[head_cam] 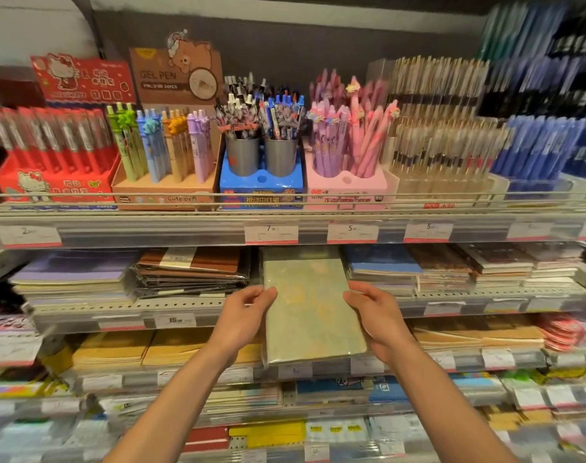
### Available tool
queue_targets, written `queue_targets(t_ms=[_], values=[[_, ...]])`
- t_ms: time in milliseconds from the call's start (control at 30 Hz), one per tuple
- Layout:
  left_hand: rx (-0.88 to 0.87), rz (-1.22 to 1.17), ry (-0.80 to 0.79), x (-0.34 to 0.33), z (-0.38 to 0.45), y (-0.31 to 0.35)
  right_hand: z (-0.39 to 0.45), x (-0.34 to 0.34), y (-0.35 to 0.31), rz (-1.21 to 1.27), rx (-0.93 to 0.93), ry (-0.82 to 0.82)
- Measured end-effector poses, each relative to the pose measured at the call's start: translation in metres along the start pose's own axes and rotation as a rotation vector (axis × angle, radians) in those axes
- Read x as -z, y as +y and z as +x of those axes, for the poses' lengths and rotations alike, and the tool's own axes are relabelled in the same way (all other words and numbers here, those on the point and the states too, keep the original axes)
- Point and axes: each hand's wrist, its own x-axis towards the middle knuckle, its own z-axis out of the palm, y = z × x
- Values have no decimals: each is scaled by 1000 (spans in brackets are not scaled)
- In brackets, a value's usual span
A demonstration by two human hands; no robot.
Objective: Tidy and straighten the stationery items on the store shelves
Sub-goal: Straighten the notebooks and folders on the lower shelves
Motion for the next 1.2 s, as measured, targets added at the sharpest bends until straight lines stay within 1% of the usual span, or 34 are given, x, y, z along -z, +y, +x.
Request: queue_targets(t_ms=[133, 200, 300, 367, 467, 533, 633, 767, 833, 900, 967, 1000, 1067, 1133, 1200], values=[[37, -82, -109, 4, -13, -7, 10, -5, -4, 22, -28, 58], [37, -102, -137, 4, -16, -12, 13, -8, -8, 35, -35, 67], [31, -154, -76, 2, -15, -11, 9, -10, -17, 92, -43, 51], [30, -202, -47, 1, -12, -6, 3, -5, -21, 71, -31, 19], [32, -245, -23, 1, -5, -1, -9, 7, -22, 12, -75, -93], [29, -252, -9, 0, 0, 2, -14, 11, -19, 65, -99, -152], [36, -282, 17, -3, 9, 11, -14, 1, -22, 92, -65, -117], [39, -209, 51, 0, 25, 21, -5, -18, -31, 121, -45, -53], [-2, -125, 42, 4, 23, 24, -3, -22, -32, 105, -15, -10], [-60, -16, 22, 10, 16, 21, -6, -22, -31, 81, 18, -1], [-135, 146, 5, 18, 7, 14, -12, -17, -30, -14, 64, -32], [-199, 267, 17, 22, 3, 9, -16, -13, -28, -127, 112, -38], [-374, 545, 81, 28, -2, -1, -22, -4, -22, -501, 280, 4], [-548, 805, 143, 31, 2, -8, -23, 5, -12, -869, 519, 86], [-652, 1002, 182, 30, 12, -12, -20, 7, -4, -1145, 698, 124]])
